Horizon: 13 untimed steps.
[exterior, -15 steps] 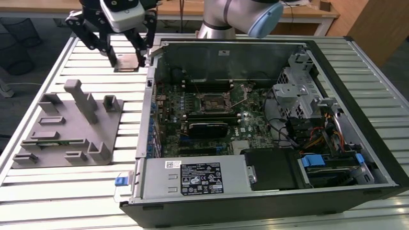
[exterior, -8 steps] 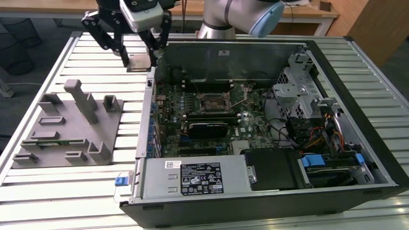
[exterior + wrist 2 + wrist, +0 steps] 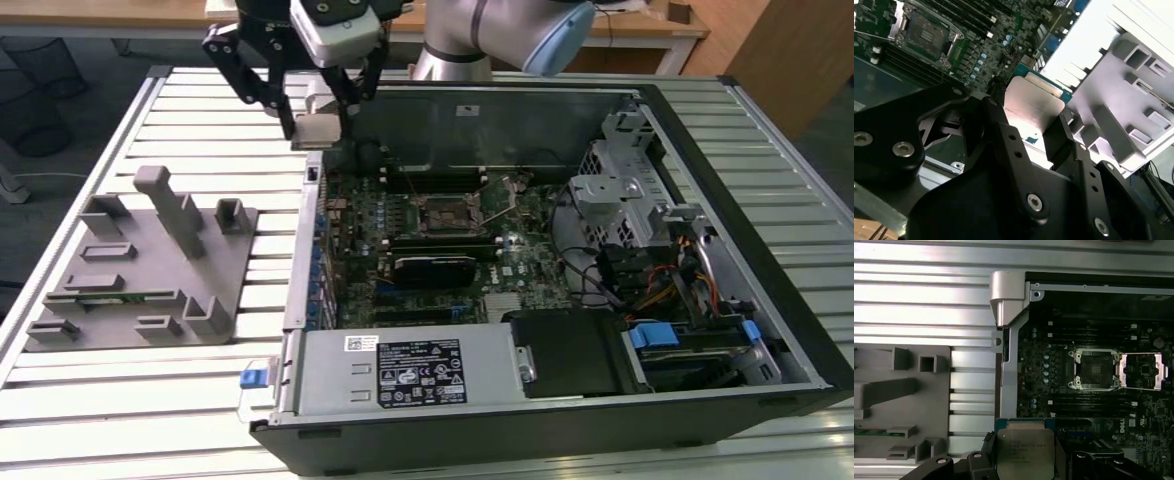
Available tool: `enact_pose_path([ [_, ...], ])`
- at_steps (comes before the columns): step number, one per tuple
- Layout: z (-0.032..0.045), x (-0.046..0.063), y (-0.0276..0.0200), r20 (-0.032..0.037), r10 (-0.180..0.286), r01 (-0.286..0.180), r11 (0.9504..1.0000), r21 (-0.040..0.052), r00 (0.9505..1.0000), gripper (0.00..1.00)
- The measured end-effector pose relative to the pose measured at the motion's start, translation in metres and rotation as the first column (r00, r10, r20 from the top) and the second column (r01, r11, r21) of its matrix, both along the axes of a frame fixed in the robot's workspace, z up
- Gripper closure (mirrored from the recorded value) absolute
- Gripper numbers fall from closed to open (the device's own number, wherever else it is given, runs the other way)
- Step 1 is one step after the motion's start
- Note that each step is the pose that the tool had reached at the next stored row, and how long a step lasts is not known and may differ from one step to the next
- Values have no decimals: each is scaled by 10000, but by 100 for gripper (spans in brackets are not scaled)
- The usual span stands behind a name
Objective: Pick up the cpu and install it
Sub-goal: 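Pick up the cpu and move it towards the insertion slot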
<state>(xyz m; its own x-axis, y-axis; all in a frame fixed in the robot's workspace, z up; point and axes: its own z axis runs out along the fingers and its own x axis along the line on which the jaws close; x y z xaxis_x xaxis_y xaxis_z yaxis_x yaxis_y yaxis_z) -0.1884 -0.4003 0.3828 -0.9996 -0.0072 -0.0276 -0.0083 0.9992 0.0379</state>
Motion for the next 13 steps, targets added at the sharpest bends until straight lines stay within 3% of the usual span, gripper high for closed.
enact_pose_path([
  [13,-3,463,1,-1,0,0,10000,-1,10000,45],
])
